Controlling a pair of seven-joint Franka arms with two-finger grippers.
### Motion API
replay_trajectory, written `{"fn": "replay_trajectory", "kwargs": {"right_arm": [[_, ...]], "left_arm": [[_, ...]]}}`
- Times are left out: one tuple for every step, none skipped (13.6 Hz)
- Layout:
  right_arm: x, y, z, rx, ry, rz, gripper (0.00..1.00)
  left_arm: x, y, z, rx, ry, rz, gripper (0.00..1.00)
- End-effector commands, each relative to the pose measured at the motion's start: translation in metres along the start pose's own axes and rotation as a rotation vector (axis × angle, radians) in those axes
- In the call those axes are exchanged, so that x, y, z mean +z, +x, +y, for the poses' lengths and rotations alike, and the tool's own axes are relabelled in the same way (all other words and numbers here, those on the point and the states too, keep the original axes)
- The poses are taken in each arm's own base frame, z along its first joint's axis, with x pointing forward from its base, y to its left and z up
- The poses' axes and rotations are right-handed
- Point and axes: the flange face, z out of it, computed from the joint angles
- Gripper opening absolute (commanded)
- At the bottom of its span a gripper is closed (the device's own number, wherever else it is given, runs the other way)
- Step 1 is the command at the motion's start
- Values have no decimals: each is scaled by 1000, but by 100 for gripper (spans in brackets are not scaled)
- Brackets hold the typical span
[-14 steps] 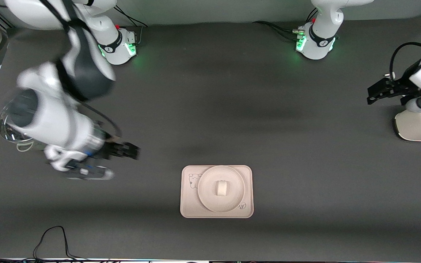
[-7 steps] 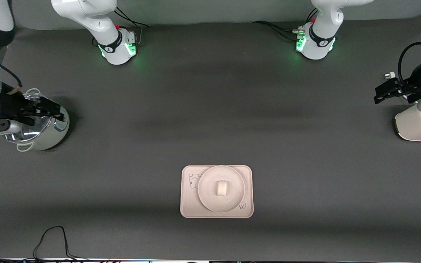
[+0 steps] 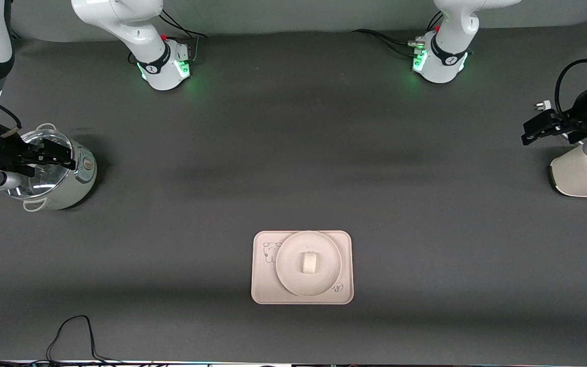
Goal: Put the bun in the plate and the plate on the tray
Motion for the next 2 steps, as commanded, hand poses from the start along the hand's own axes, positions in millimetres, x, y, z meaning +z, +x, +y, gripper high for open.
{"fn": "replay_trajectory", "kwargs": {"right_arm": [[-6, -11, 0, -17, -29, 19, 100], [-6, -12, 1, -14, -28, 17, 100]], "left_arm": [[-7, -3, 0, -16, 5, -1, 100], [-7, -3, 0, -16, 9, -2, 100]]}}
